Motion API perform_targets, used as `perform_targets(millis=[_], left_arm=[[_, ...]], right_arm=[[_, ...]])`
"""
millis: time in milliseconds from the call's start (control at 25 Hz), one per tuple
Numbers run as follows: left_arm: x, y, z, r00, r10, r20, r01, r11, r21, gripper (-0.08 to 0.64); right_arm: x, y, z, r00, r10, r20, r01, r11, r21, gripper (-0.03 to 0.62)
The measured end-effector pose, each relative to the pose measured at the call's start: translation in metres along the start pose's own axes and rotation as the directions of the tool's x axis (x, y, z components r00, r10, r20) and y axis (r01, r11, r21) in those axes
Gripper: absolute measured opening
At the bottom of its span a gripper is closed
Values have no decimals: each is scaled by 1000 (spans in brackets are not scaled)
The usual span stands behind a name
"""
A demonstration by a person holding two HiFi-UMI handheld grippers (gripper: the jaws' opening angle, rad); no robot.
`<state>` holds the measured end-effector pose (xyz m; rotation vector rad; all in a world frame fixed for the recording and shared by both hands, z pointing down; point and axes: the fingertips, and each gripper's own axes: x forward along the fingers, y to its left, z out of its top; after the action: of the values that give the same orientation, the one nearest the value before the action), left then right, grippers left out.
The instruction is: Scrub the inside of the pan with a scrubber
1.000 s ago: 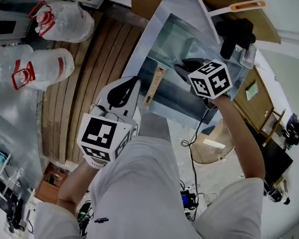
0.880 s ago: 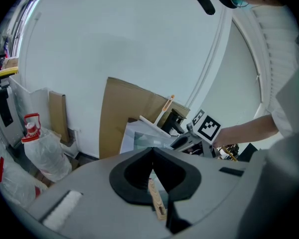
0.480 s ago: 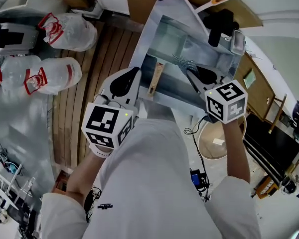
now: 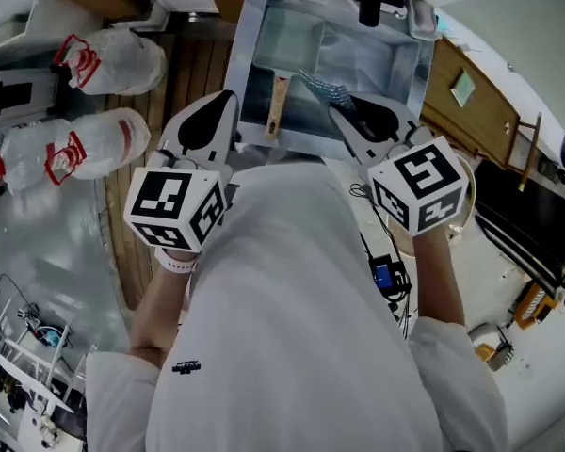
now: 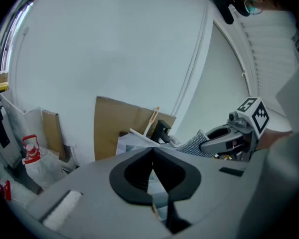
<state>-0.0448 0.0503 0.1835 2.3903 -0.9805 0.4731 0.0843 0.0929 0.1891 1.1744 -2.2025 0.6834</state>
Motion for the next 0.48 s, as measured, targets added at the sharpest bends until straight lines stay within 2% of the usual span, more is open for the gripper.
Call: perform_targets(millis=[240, 480], left_arm=[[-3, -12, 5, 999, -29, 17, 29, 999, 18, 5], [-4, -22, 3, 998, -54, 11, 54, 998, 45, 6]], right_arm=[[-18, -4, 6, 992, -97, 83, 96, 995, 10, 61], [-22, 3, -6, 989, -116, 91, 114, 993, 23, 61]])
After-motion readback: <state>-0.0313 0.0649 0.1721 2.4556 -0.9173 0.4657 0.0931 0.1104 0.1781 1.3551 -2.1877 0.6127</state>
